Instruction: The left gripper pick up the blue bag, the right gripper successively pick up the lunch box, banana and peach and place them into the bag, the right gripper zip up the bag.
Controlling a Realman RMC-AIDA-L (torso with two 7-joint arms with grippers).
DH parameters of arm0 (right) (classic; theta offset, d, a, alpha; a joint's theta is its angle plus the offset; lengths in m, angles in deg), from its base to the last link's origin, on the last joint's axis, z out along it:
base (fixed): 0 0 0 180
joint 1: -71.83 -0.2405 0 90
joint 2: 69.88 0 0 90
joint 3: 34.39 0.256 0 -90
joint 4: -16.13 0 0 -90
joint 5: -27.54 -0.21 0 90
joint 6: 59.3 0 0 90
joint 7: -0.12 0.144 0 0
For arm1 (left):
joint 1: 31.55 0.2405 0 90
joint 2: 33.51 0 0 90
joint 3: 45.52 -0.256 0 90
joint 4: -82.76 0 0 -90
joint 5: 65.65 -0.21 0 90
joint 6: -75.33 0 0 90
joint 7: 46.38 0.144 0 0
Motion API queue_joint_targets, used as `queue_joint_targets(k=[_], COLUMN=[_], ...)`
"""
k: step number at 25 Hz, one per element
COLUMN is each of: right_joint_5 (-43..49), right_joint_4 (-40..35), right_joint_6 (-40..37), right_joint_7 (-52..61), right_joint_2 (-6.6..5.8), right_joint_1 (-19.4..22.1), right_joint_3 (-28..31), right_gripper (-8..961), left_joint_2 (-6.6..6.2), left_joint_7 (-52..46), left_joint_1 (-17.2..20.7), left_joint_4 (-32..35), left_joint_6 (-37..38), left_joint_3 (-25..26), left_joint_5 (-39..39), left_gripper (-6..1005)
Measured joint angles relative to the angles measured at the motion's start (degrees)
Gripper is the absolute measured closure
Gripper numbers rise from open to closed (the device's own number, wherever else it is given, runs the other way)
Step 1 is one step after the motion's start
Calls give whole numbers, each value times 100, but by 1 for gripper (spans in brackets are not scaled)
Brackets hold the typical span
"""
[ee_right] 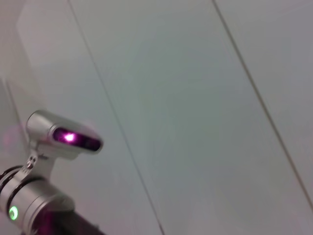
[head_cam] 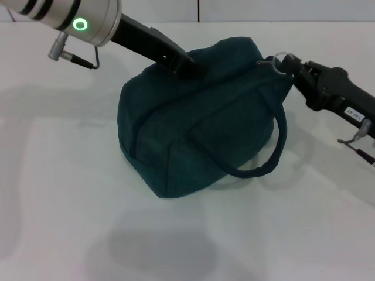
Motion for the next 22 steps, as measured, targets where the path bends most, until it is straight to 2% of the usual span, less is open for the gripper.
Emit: queue_joint_targets(k=[1, 3, 14, 20, 22], right_joint_5=[-54, -114, -108, -57, -56], right_joint_4=[0, 7, 101, 142, 146], right_joint_6=[-6, -23, 231, 576, 595], right_joint_7=[-2, -6, -155, -158, -162], right_joint_2=[-9, -22, -38, -30, -19], right_joint_1=[21, 50, 100, 85, 85], right_joint_3=[6, 65, 511, 357, 208], right_gripper=[938, 938, 938, 938, 938], left_joint_2=[2, -3, -48, -116, -173], left_joint_7=[0, 1, 114, 120, 121], left_joint_1=[16, 40, 108, 131, 157], left_joint_4=[0, 1, 23, 55, 56], left_joint_6=[-1, -1, 117, 178, 220], left_joint_3=[0, 0, 17, 39, 44], left_joint_5=[4, 10, 45, 86, 189], left_gripper=[656, 845, 955, 956, 956])
